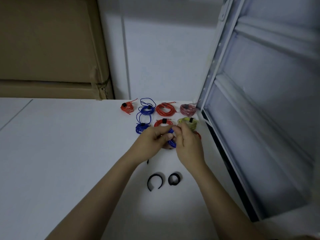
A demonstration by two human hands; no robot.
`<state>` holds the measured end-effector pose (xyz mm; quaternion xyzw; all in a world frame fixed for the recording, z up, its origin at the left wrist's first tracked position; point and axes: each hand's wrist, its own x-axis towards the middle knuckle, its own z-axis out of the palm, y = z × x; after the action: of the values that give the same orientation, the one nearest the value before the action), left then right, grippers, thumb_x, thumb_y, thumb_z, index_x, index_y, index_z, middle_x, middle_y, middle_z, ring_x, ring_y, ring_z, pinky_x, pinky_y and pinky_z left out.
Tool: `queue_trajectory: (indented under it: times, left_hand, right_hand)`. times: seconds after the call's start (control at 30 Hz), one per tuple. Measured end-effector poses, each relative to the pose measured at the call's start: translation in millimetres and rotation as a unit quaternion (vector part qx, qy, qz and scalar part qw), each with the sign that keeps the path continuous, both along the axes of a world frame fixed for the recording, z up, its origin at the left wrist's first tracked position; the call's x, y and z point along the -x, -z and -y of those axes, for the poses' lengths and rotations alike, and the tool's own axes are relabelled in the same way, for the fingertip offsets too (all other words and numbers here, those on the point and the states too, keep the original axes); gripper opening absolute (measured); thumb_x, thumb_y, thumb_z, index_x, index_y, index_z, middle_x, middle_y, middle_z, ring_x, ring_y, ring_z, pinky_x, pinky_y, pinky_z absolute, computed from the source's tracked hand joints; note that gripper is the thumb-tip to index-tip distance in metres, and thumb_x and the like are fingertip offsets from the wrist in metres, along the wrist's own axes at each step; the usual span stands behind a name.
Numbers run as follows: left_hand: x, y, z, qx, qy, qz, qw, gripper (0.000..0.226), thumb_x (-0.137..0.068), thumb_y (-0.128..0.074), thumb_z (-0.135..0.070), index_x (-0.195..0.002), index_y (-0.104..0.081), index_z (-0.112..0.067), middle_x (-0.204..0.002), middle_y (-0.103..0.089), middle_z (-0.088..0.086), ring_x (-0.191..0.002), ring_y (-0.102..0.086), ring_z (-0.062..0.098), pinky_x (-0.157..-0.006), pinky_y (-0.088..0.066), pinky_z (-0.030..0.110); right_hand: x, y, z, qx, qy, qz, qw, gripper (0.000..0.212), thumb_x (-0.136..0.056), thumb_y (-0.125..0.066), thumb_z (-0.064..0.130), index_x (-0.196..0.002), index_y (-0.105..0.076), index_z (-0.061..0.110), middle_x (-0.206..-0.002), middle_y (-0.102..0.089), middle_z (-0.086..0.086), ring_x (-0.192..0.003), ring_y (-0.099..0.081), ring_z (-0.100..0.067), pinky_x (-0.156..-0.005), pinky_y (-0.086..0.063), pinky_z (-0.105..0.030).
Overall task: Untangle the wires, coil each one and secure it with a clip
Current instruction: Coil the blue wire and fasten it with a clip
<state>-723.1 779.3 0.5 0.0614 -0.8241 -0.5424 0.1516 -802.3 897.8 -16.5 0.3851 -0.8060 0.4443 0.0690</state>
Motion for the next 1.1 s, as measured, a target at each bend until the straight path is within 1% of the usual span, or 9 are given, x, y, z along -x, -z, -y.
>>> queue_trajectory:
  times: [0.1, 0.2, 0.37, 0.5, 0.6, 0.73, 0.83, 0.97, 1.1]
  left_hand:
    - [-11, 1, -3, -0.025, 0.012, 0.061, 0.998, 0.03, -0.097, -0.054, -0.016, -0.126, -0.062, -0.013, -0.093, -0.072, 0.001, -0.08, -0.07, 0.008, -0.071, -0.054, 0.018]
    - [-25, 10, -1, 0.109, -0.03, 0.1, 0.988, 0.023, -0.096, -0.057, -0.024, -0.117, -0.066, -0.022, -0.094, -0.066, -0.012, -0.075, -0.061, 0.0, -0.065, -0.045, 0.009]
    - [-44, 23, -9, 0.252, 0.018, 0.152, 0.956, 0.027, -0.09, -0.064, -0.031, -0.115, -0.069, -0.023, -0.103, -0.065, -0.003, -0.081, -0.052, 0.004, -0.075, -0.041, 0.018]
    - [-41, 28, -28, 0.317, 0.065, 0.194, 0.926, 0.054, -0.082, -0.068, -0.049, -0.131, -0.056, -0.029, -0.112, -0.055, -0.009, -0.102, -0.041, 0.012, -0.083, -0.031, 0.026]
    - [-32, 34, -37, 0.362, 0.077, 0.183, 0.911, 0.04, -0.083, -0.067, -0.047, -0.12, -0.06, -0.034, -0.114, -0.056, -0.008, -0.109, -0.043, 0.017, -0.083, -0.025, 0.031]
    - [-24, 36, -38, 0.335, 0.068, 0.148, 0.928, 0.023, -0.087, -0.065, -0.04, -0.107, -0.066, -0.03, -0.103, -0.063, -0.007, -0.096, -0.055, 0.014, -0.085, -0.038, 0.032]
    - [-23, 30, -26, 0.182, 0.021, 0.108, 0.977, 0.023, -0.087, -0.068, -0.031, -0.108, -0.066, -0.022, -0.104, -0.067, -0.005, -0.092, -0.06, 0.012, -0.084, -0.05, 0.029]
    - [-25, 25, -8, 0.121, -0.028, 0.062, 0.99, 0.019, -0.088, -0.068, -0.029, -0.106, -0.068, -0.022, -0.099, -0.069, -0.008, -0.088, -0.062, 0.008, -0.081, -0.05, 0.023]
    - [-22, 25, 8, 0.133, -0.067, 0.032, 0.988, 0.022, -0.088, -0.068, -0.024, -0.109, -0.068, -0.019, -0.098, -0.07, -0.008, -0.083, -0.063, 0.007, -0.076, -0.05, 0.02]
  right_hand:
    - [-3, 4, -19, -0.035, -0.002, 0.009, 0.999, 0.023, -0.101, -0.041, 0.026, -0.099, -0.058, 0.01, -0.078, -0.059, 0.0, -0.067, -0.053, -0.019, -0.057, -0.043, -0.035]
    - [-2, 11, -44, -0.037, 0.022, 0.053, 0.998, 0.02, -0.101, -0.042, 0.021, -0.104, -0.059, 0.011, -0.083, -0.058, 0.002, -0.07, -0.051, -0.017, -0.06, -0.038, -0.028]
    - [-6, 29, -65, -0.091, 0.034, 0.102, 0.99, 0.019, -0.102, -0.04, 0.022, -0.106, -0.058, 0.017, -0.079, -0.054, 0.003, -0.07, -0.049, -0.017, -0.061, -0.04, -0.027]
    - [-15, 34, -65, -0.088, 0.025, 0.124, 0.988, 0.015, -0.102, -0.039, 0.02, -0.094, -0.051, 0.019, -0.086, -0.058, -0.001, -0.079, -0.055, -0.02, -0.071, -0.046, -0.036]
    - [-18, 35, -63, -0.072, 0.028, 0.148, 0.986, 0.016, -0.102, -0.039, 0.022, -0.091, -0.05, 0.021, -0.084, -0.056, 0.003, -0.082, -0.057, -0.018, -0.073, -0.049, -0.039]
    - [-20, 32, -63, -0.004, 0.046, 0.204, 0.978, 0.022, -0.102, -0.039, 0.024, -0.085, -0.051, 0.028, -0.082, -0.054, 0.007, -0.079, -0.055, -0.012, -0.067, -0.052, -0.032]
    - [-23, 24, -59, 0.081, 0.047, 0.26, 0.961, 0.023, -0.103, -0.038, 0.025, -0.086, -0.052, 0.032, -0.081, -0.054, 0.004, -0.076, -0.053, -0.008, -0.054, -0.047, -0.013]
    - [-22, 13, -38, 0.128, 0.026, 0.311, 0.941, 0.022, -0.102, -0.039, 0.028, -0.087, -0.054, 0.027, -0.077, -0.054, 0.007, -0.069, -0.054, -0.003, -0.054, -0.047, -0.015]
    - [-20, 6, -2, 0.125, -0.017, 0.325, 0.937, 0.023, -0.103, -0.038, 0.024, -0.086, -0.054, 0.028, -0.08, -0.058, 0.01, -0.066, -0.058, 0.003, -0.052, -0.047, -0.015]
